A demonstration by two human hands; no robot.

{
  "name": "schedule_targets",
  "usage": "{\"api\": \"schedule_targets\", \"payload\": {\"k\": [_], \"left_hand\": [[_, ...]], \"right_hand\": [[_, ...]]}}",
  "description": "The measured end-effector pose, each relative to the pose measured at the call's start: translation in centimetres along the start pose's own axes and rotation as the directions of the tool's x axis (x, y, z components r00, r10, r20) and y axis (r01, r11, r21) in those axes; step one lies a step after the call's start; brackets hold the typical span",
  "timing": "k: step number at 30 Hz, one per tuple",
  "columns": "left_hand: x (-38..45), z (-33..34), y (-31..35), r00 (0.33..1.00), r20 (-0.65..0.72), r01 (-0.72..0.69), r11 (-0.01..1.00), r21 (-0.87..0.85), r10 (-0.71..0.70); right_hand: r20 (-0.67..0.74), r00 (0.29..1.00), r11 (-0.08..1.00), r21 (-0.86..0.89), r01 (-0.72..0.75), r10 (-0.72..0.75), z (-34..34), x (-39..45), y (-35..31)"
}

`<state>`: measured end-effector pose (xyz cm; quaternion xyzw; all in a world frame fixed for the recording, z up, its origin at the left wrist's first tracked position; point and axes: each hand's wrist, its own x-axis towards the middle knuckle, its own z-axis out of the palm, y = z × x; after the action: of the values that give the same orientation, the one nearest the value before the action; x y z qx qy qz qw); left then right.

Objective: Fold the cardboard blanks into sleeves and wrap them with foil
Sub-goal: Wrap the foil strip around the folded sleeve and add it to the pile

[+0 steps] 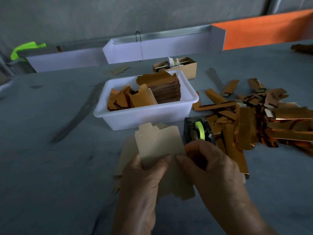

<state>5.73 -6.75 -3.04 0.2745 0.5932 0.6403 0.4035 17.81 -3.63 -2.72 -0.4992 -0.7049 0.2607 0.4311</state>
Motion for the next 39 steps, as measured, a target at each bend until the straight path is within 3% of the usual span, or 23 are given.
{"api": "schedule_targets", "payload": {"k": [7,11,14,19,22,26,30,34,39], "left_hand": [[-0.4,0.3,0.3,0.998,-0.054,-0.018,0.992,0.127,0.025],[-0.5,0.3,0.1,0.998,-0.035,-0.038,0.989,0.142,0.044],[-0.7,0.0,0.5,0.996,0.07,-0.06,0.993,0.102,0.053],[-0.7,-0.8,0.8,0.953,0.279,-0.177,0.965,0.195,0.118],[-0.6,-0.8,0.5,0.937,0.318,-0.207,0.964,0.169,0.145],[-0.5,-1.0,0.1,0.936,0.342,-0.145,0.978,0.152,0.086],[-0.9,-0.4,0.2,0.92,0.39,-0.105,0.978,0.181,0.026],[-0.9,-0.2,0.5,0.931,0.365,-0.035,0.988,0.153,-0.024],[-1.1,-0.5,1.1,0.918,0.398,-0.066,0.983,0.173,-0.008]], "right_hand": [[-0.05,0.984,0.982,-0.092,0.163,-0.169,0.7,-0.7,-0.5],[0.008,0.978,0.978,-0.012,0.209,-0.209,0.9,-1.3,-0.6],[0.079,0.973,0.974,0.096,0.207,-0.215,0.5,-1.3,-0.9],[0.124,0.968,0.975,0.062,0.211,-0.217,0.3,-1.3,-0.9],[0.113,0.971,0.976,0.067,0.205,-0.212,0.3,-1.3,-0.6],[0.11,0.993,0.98,0.188,-0.065,0.045,-0.1,-1.1,-0.4],[0.184,0.96,0.918,0.301,-0.259,0.211,-0.3,-0.3,0.2],[0.171,0.948,0.841,0.44,-0.316,0.267,-0.2,-0.3,0.4],[0.094,0.942,0.803,0.501,-0.323,0.321,-0.2,-0.2,0.6]]}}
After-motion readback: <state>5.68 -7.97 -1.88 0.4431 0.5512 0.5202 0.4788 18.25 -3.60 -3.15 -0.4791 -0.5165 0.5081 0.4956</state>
